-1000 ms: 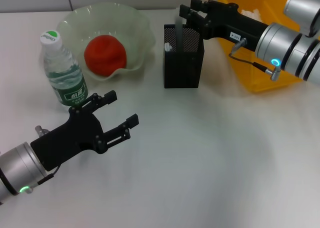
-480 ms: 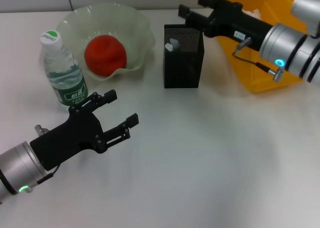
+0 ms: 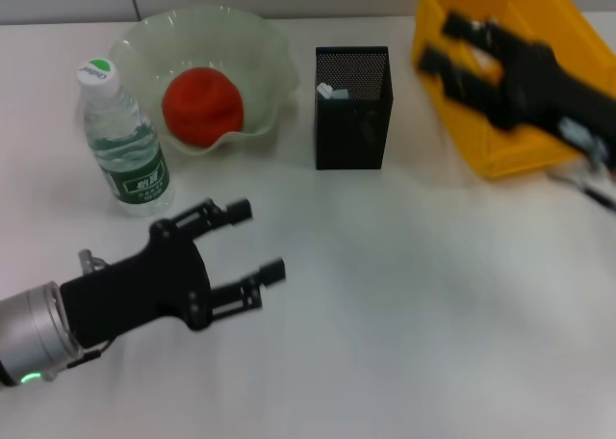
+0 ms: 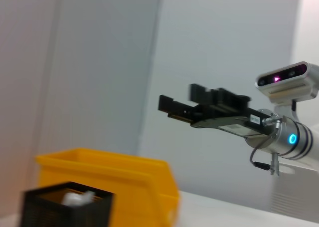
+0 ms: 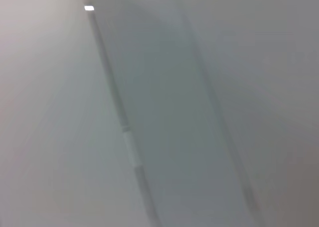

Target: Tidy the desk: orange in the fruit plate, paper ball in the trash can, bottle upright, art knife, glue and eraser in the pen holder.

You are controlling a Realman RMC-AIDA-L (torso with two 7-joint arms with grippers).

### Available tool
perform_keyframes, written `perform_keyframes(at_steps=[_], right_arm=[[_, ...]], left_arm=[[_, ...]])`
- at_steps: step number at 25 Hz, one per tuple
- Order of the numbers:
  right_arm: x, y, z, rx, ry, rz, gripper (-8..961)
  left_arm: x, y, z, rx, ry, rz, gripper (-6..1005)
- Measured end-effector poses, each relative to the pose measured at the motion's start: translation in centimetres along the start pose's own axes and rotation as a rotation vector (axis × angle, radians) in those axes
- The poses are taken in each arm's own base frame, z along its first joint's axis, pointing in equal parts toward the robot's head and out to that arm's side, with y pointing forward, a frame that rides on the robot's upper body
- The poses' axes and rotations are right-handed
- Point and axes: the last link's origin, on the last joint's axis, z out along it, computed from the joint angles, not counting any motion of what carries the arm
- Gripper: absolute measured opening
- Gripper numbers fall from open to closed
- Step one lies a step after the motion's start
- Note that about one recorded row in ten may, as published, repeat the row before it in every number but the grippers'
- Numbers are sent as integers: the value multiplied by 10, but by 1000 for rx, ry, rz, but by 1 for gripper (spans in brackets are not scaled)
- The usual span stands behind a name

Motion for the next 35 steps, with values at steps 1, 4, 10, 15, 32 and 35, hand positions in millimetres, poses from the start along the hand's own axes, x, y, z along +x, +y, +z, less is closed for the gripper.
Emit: perform_keyframes(at_steps=[1, 4, 10, 15, 32, 35], right_arm=[[3, 9, -11, -43, 18, 1, 695], [14, 29, -37, -143, 93, 14, 695], [41, 46, -63, -237, 307, 30, 694], [58, 50, -71, -260, 417, 28, 687], [64, 42, -58, -261, 474, -25, 681], [65, 43, -54, -266, 468, -23, 681]], left_arm=[[1, 1, 0, -25, -11, -4, 799], [2, 3, 3, -89, -50, -23, 799], [5, 3, 10, -155, -91, -70, 799], [7, 1, 12, -186, -131, -100, 799], [5, 0, -2, -261, -253, -94, 800], [8, -1, -4, -272, -259, -93, 800]])
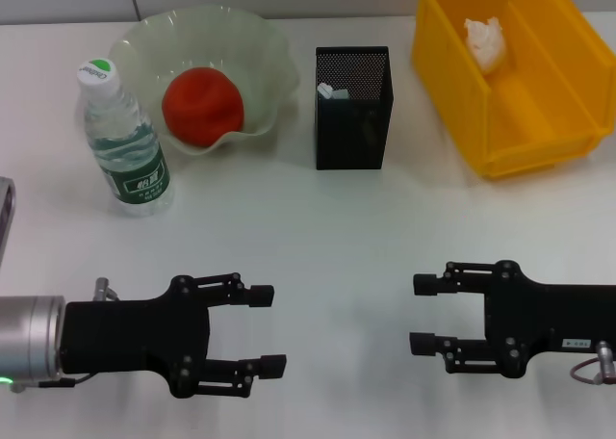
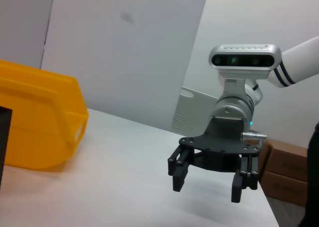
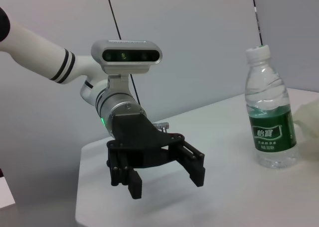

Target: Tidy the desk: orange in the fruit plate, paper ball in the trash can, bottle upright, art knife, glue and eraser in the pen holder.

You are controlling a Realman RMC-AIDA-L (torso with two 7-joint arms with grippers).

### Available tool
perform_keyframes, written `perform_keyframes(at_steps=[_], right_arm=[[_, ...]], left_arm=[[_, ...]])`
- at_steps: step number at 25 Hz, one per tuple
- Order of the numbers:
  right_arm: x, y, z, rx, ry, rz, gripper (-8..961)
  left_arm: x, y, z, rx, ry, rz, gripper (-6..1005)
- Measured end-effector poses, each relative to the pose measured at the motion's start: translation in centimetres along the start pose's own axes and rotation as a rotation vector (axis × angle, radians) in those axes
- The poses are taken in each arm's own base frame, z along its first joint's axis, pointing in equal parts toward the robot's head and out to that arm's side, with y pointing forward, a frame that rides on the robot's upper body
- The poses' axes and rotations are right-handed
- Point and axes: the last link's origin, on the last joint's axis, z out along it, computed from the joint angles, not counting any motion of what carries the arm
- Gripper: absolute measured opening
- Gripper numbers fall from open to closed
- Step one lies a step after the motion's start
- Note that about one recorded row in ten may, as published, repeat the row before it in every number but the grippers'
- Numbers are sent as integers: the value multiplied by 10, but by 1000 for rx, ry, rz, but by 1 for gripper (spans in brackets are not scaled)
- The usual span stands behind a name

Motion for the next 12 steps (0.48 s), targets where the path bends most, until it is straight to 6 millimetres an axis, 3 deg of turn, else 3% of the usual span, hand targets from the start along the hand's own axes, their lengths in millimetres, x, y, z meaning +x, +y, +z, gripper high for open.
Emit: perform_keyframes(at_steps=[12], right_arm=[[-3, -4, 12, -5, 4, -9, 681]], left_arm=[[5, 0, -16, -12, -17, 0, 800]])
